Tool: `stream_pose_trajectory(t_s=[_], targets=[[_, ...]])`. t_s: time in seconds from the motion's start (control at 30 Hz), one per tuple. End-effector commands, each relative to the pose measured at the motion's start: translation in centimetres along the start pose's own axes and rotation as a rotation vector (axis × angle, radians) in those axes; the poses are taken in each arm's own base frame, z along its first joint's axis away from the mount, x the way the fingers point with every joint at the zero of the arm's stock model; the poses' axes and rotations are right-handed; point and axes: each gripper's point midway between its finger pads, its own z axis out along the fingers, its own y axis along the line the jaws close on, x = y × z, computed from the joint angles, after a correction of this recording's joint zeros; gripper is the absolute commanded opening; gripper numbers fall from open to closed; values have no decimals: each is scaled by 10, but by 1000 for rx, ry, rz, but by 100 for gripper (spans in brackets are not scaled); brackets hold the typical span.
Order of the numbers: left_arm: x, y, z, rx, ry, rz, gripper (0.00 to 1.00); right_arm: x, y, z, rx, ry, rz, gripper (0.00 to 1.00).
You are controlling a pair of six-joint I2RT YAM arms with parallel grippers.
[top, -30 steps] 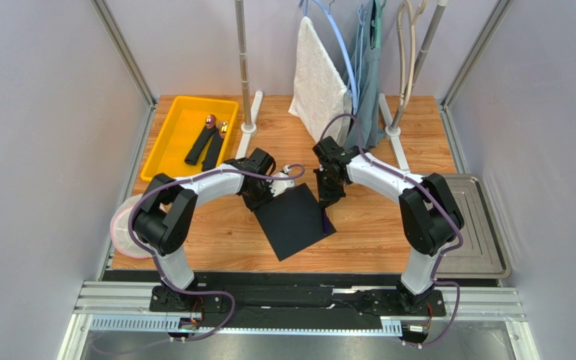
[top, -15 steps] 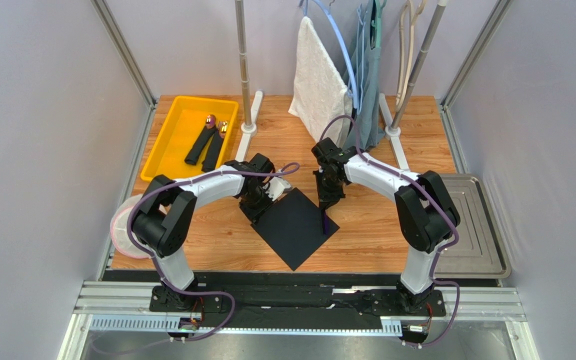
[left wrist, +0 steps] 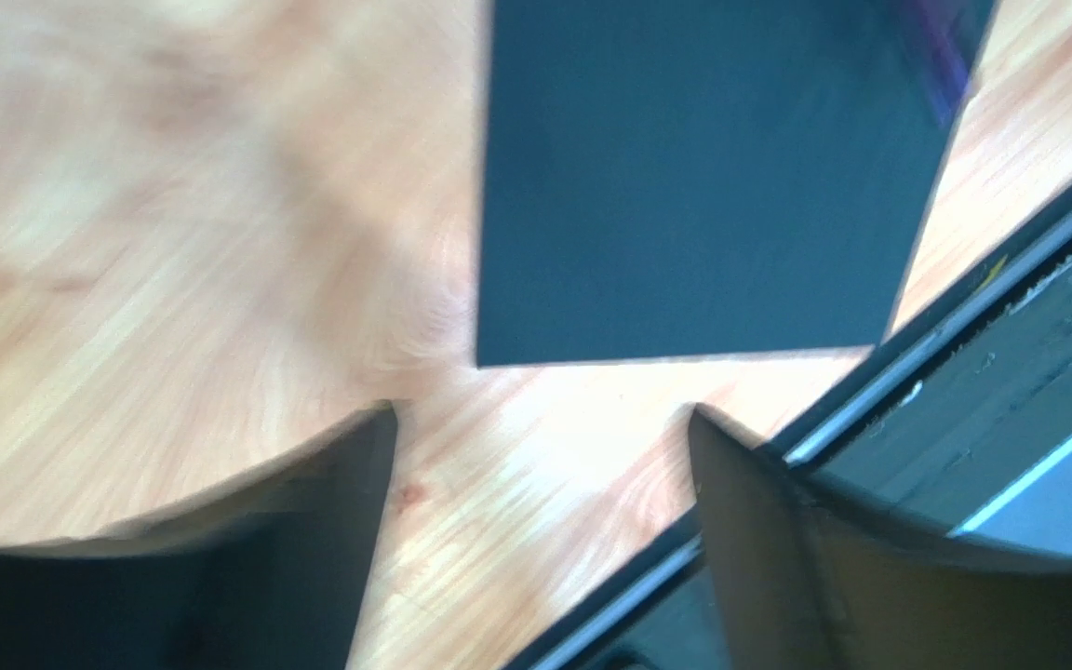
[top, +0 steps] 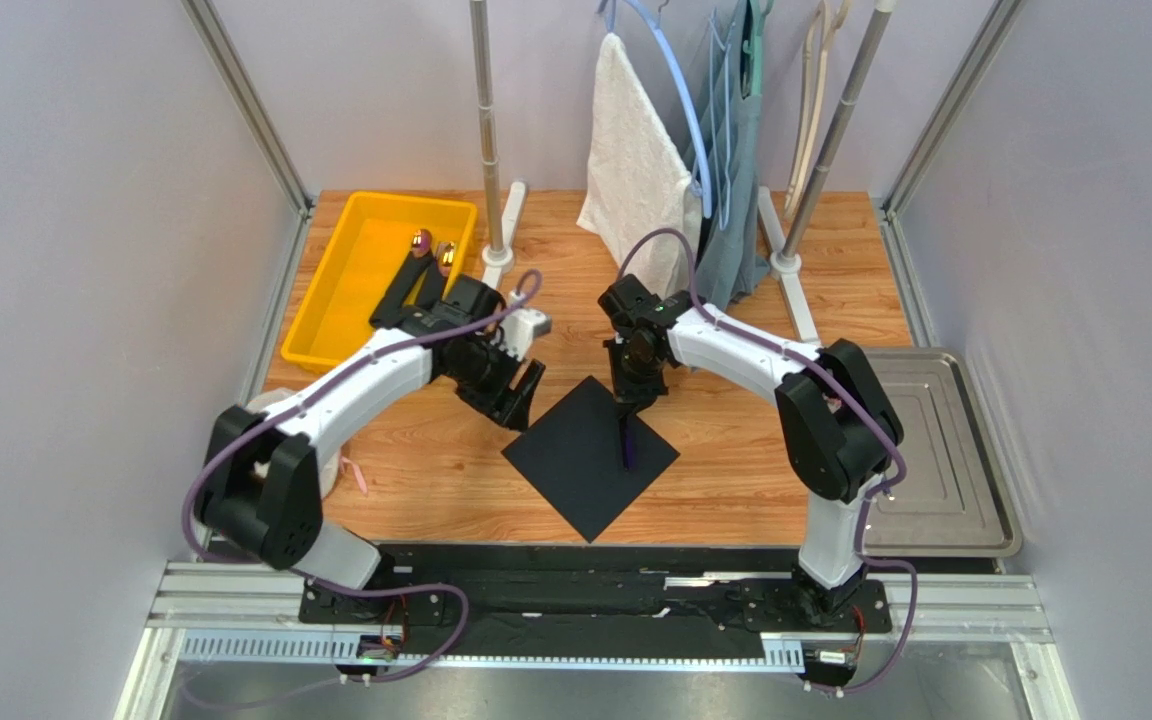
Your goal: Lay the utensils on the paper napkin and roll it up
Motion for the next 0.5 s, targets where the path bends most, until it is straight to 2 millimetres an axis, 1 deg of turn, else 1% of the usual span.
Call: stream_pose_trajectory(t_s=[0.0,0.03,0.07,0.1,0.13,0.2,0.23,0.33,0.47], targets=[[-48,-2,-54,-7,-263,-52,93,-9,19,2,-12,-15,29,0],[-55,2,-68,-23,-319,-60,98,-5,25,3,-16,-9,25,0],[-57,6,-74,-42,-340,-79,99,-5,27,3,-8,-15,30,0],[-58,9,-79,-57,-357,-91,99,-5,28,3,-1,-17,34,0],[-62,15,-90,-76,-389,-110,99,-3,32,5,-2,-14,29,0],[-65,19,-100,-80,-425,-132,99,0,37,7,-4,-6,37,0],[-68,26,-107,-100,-447,-145,99,-1,39,9,-5,-5,37,0],[-68,39,-116,-143,-475,-168,99,1,43,11,2,2,34,0],[-69,44,-118,-145,-488,-190,99,5,44,18,10,20,41,0]])
